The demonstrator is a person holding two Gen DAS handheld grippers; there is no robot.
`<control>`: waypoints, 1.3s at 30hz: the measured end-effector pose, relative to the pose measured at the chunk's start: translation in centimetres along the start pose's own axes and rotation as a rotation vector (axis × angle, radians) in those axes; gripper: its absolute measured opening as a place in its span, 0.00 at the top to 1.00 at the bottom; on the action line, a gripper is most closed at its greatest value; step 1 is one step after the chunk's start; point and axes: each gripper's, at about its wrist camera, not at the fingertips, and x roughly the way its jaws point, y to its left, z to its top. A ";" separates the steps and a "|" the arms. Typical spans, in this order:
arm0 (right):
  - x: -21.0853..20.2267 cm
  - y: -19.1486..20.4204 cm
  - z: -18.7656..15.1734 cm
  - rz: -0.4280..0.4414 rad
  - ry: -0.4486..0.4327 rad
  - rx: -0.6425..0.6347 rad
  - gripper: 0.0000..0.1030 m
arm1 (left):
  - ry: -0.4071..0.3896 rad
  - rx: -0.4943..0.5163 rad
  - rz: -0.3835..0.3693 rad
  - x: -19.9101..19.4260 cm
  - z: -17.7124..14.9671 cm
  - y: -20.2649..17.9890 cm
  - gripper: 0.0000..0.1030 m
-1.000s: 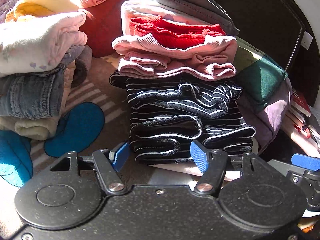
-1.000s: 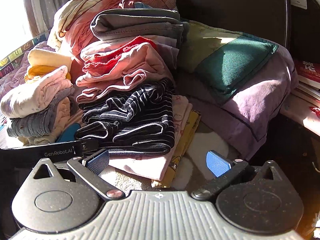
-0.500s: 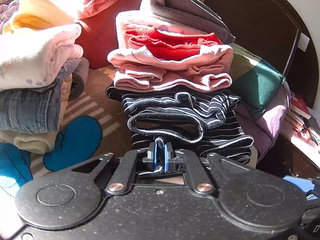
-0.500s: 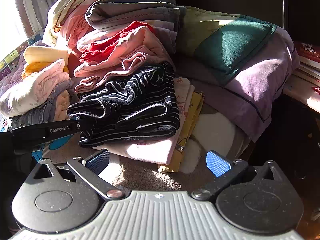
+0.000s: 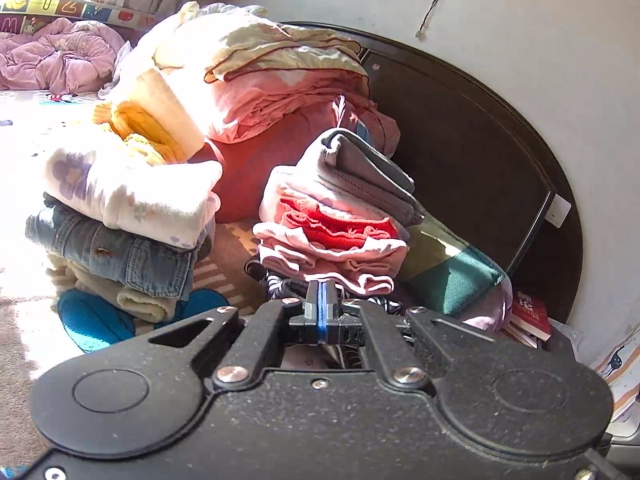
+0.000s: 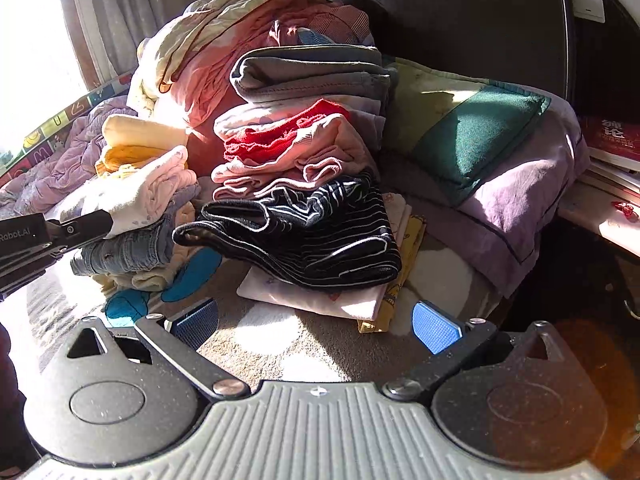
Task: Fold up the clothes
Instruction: 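Lift the striped pants off the stack with the left tool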
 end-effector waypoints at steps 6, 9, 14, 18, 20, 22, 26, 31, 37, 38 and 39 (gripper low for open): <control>-3.2 0.7 -0.2 0.026 -0.025 -0.001 0.01 | 0.097 0.095 -0.005 -2.4 1.1 -0.6 0.96; -3.7 0.7 -0.4 0.023 -0.034 -0.001 0.01 | 0.136 0.090 0.046 -0.6 -0.9 0.3 0.23; -1.8 0.4 0.0 0.002 -0.018 -0.011 0.01 | 0.228 0.096 0.075 4.2 -3.5 1.6 0.23; 1.1 -0.1 0.8 -0.016 0.002 -0.023 0.01 | 0.274 0.102 0.089 8.3 -4.2 2.4 0.23; 2.7 -0.5 1.1 -0.024 0.016 -0.023 0.01 | 0.302 0.108 0.093 10.7 -4.5 2.7 0.23; 3.9 -0.9 1.2 -0.026 0.026 -0.016 0.01 | 0.334 0.122 0.103 13.0 -4.9 3.0 0.23; 5.8 -1.7 1.0 -0.031 0.050 0.010 0.01 | 0.389 0.140 0.109 16.8 -5.7 3.5 0.35; 6.9 -1.9 0.0 -0.031 0.088 0.012 0.01 | 0.417 0.166 0.074 17.1 -6.3 2.6 0.93; 5.3 -2.1 -0.4 -0.031 0.084 0.020 0.01 | 0.293 -0.003 -0.046 11.1 -5.3 1.9 0.95; 4.8 -2.1 -0.5 -0.030 0.079 0.024 0.01 | 0.274 -0.045 -0.060 10.1 -5.0 1.9 0.95; 4.3 -2.1 -0.5 -0.029 0.076 0.026 0.01 | 0.255 -0.083 -0.076 9.3 -4.7 2.0 0.95</control>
